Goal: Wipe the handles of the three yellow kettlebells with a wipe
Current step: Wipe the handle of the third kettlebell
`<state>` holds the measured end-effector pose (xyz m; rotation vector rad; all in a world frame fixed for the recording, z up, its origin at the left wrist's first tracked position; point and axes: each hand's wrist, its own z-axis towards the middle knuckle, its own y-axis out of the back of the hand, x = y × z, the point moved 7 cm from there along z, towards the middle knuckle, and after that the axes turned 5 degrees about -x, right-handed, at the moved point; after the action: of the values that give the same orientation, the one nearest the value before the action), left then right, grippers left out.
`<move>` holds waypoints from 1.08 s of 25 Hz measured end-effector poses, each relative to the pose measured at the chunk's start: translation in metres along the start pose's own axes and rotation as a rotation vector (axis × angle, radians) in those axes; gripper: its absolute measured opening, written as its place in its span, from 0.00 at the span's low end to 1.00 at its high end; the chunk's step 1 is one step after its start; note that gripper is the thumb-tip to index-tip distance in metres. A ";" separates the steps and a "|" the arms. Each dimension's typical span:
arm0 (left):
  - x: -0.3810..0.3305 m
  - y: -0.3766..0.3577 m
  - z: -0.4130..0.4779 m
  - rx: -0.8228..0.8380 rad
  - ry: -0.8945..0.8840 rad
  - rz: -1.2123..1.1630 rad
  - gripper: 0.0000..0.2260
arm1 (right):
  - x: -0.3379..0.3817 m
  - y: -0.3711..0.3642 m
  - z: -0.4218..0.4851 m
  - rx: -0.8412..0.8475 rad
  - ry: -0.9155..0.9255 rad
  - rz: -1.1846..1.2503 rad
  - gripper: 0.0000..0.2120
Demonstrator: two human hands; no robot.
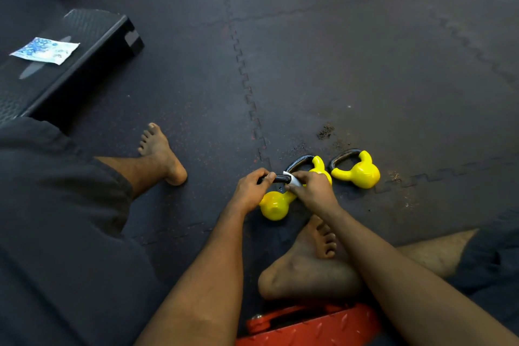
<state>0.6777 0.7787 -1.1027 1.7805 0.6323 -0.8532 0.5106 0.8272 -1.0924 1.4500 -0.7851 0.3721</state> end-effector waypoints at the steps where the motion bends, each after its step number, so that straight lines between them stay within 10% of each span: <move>1: -0.001 -0.002 0.001 -0.002 -0.006 -0.006 0.13 | 0.000 0.005 -0.002 -0.033 -0.009 -0.067 0.09; 9: 0.006 -0.007 -0.006 -0.024 0.061 0.000 0.12 | 0.014 0.006 -0.010 -0.209 0.058 -0.158 0.09; 16: -0.019 -0.023 -0.008 0.159 -0.039 0.000 0.12 | -0.001 0.019 0.009 0.497 0.117 -0.411 0.14; 23: -0.016 -0.018 -0.005 0.032 0.050 0.014 0.13 | 0.000 0.018 -0.004 -0.133 -0.014 -0.245 0.08; 27: -0.013 -0.019 -0.005 0.122 0.020 -0.007 0.13 | 0.002 0.022 0.008 0.164 0.050 -0.205 0.06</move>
<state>0.6567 0.7899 -1.1017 1.8993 0.6110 -0.8961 0.4950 0.8214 -1.0754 1.6520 -0.5695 0.3192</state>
